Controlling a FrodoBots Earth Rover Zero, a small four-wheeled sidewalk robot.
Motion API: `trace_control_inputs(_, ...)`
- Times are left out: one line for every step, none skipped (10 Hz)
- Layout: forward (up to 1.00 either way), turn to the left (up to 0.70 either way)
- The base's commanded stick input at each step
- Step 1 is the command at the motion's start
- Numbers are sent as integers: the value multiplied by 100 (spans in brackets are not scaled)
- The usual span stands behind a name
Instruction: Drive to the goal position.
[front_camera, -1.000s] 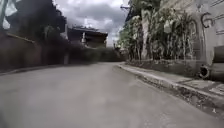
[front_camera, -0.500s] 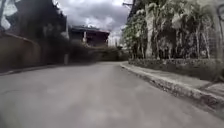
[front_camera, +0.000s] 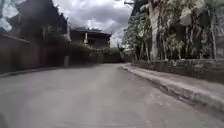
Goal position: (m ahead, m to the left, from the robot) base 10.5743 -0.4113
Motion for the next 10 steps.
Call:
trace_control_inputs(100,-3)
trace_control_inputs(100,-3)
trace_control_inputs(100,-2)
trace_control_inputs(100,0)
trace_control_inputs(100,0)
trace_control_inputs(100,0)
trace_control_inputs(100,0)
trace_control_inputs(100,0)
trace_control_inputs(100,0)
trace_control_inputs(100,0)
